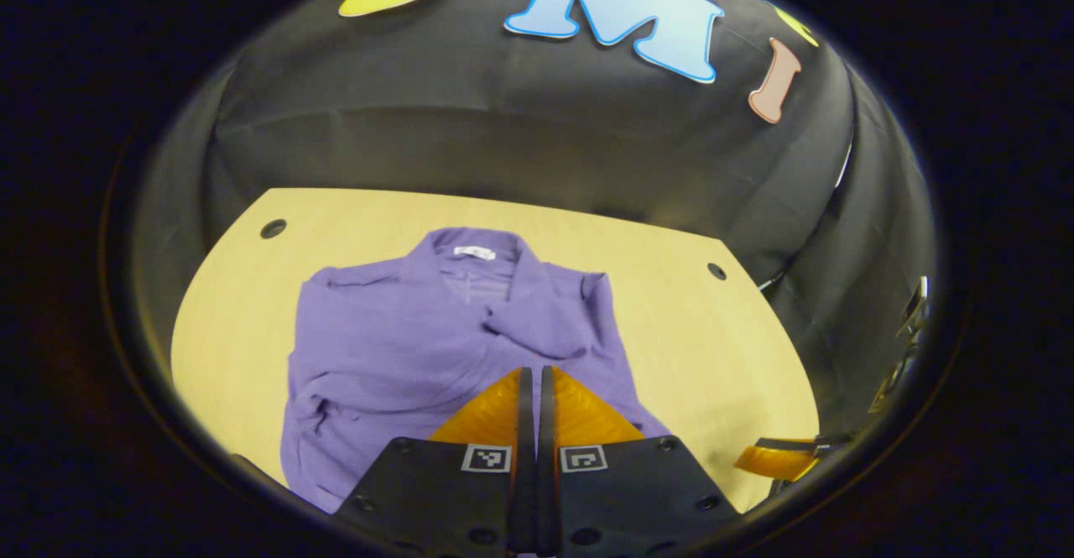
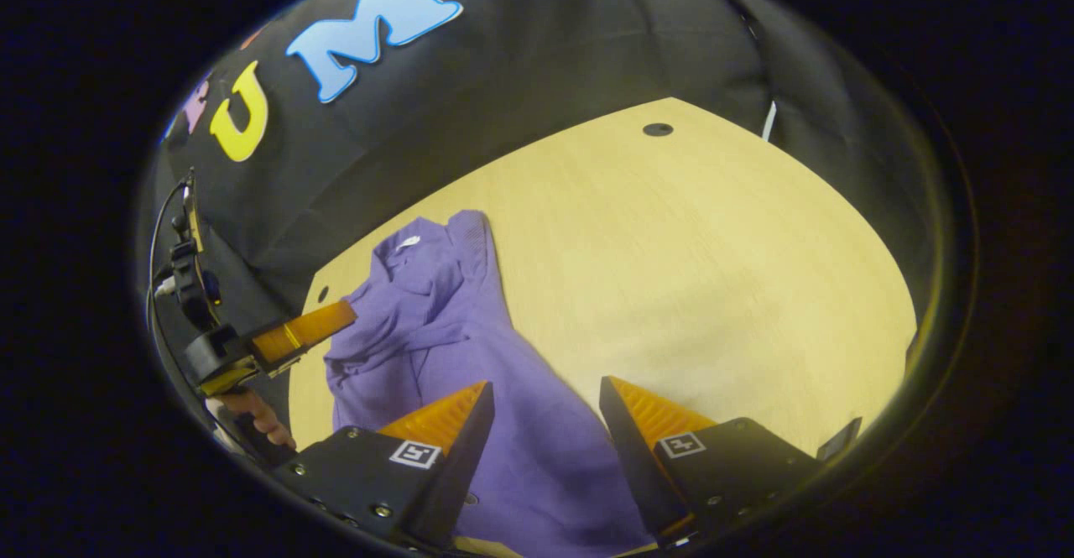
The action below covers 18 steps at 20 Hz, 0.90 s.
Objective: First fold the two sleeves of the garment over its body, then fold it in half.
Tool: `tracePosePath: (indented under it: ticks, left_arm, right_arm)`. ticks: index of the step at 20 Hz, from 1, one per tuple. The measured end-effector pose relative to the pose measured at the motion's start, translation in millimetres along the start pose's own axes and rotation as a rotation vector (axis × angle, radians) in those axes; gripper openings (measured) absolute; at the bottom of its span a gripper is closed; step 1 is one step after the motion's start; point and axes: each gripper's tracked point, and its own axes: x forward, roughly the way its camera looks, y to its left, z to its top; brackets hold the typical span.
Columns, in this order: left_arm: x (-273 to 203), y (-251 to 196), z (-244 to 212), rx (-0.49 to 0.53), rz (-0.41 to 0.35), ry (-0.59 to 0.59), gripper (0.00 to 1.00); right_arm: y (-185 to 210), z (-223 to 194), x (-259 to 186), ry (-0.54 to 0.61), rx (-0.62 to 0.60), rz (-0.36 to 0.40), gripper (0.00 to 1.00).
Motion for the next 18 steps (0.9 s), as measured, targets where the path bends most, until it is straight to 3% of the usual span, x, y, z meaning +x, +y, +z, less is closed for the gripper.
tracePosePath:
  ticks: [7, 17, 18]
  left_arm:
    - [-67, 53, -66, 0.017, 0.068, 0.061, 0.07]
    - [-135, 129, -204, -0.015, 0.184, 0.277, 0.05]
    - [-140, 134, -215, -0.013, 0.195, 0.303, 0.07]
  right_arm:
    - [14, -35, -15, 0.043, -0.097, 0.028, 0.79]
    - [-6, -113, -24, 0.224, -0.168, -0.04, 0.79]
    - [-7, -119, -25, 0.242, -0.176, -0.048, 0.69]
